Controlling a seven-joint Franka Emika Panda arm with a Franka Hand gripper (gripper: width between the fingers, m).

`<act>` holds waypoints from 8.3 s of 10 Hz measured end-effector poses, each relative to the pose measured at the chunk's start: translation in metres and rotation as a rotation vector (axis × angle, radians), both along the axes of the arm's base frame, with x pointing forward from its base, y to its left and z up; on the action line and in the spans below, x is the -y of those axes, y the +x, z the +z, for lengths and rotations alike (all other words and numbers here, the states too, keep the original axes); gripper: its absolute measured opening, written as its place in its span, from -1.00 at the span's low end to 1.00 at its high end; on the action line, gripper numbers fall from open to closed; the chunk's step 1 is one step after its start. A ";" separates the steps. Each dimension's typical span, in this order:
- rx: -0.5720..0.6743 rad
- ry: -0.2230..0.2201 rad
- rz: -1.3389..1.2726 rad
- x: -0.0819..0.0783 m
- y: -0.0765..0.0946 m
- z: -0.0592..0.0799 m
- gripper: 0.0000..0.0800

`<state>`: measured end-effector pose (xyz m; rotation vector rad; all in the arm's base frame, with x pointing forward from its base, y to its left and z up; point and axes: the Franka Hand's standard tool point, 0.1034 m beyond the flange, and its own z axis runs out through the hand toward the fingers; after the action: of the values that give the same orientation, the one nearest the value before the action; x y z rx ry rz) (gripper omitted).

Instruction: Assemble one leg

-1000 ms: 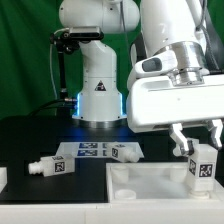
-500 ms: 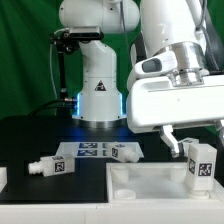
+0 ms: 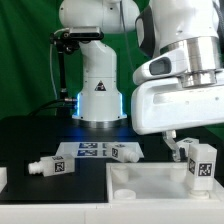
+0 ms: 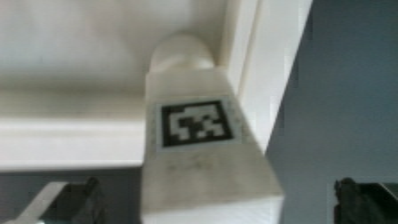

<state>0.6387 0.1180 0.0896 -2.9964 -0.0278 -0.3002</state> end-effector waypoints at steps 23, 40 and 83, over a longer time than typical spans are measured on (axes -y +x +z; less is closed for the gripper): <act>-0.287 0.143 -1.006 0.007 -0.001 -0.006 -0.04; -0.193 -0.012 -0.191 0.009 -0.003 -0.011 -0.29; -0.129 0.014 -0.390 -0.001 -0.002 -0.013 0.62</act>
Offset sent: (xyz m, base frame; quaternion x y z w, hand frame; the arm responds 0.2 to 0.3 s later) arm 0.0083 -0.0243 -0.0098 -0.0105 -0.1115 -0.0299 0.9933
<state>0.6370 0.1189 0.0766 -2.9803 0.5718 -0.1406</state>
